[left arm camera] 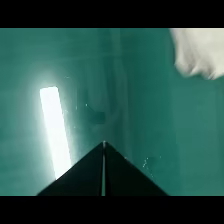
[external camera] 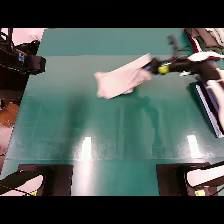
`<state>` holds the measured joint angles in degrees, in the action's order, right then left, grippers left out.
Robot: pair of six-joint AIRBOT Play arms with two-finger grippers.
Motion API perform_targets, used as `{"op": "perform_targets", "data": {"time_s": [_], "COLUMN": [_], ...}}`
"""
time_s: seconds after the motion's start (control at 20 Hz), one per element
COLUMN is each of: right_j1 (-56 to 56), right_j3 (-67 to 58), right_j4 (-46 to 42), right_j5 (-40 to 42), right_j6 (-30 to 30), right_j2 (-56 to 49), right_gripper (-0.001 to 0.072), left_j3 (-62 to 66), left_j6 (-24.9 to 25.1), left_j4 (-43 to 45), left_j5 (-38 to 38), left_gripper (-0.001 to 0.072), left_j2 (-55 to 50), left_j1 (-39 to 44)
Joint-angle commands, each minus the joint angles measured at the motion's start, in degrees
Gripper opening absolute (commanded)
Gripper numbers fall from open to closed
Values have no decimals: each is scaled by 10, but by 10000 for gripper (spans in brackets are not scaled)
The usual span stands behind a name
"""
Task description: Fold the shirts.
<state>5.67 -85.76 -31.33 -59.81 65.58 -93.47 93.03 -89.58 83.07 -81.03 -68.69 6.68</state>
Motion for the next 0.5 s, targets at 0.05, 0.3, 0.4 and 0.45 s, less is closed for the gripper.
{"op": "perform_targets", "data": {"time_s": [0.05, 0.3, 0.4, 0.45], "right_j1": [177, 284, 302, 308], "right_j3": [0, -70, -128, -157], "right_j4": [-17, -17, -17, -17], "right_j5": [29, 57, 58, 58], "right_j6": [-17, -42, -42, -42], "right_j2": [63, 38, 7, -10], "right_gripper": [13, 13, 13, 13], "left_j3": [0, 0, 0, 0], "left_j6": [0, 0, -1, -4], "left_j4": [-16, -63, -73, -73], "left_j5": [2, -7, -14, -19], "left_gripper": [25, 25, 25, 25], "left_j2": [0, 0, 0, 0], "left_j1": [0, 0, 0, 0]}}
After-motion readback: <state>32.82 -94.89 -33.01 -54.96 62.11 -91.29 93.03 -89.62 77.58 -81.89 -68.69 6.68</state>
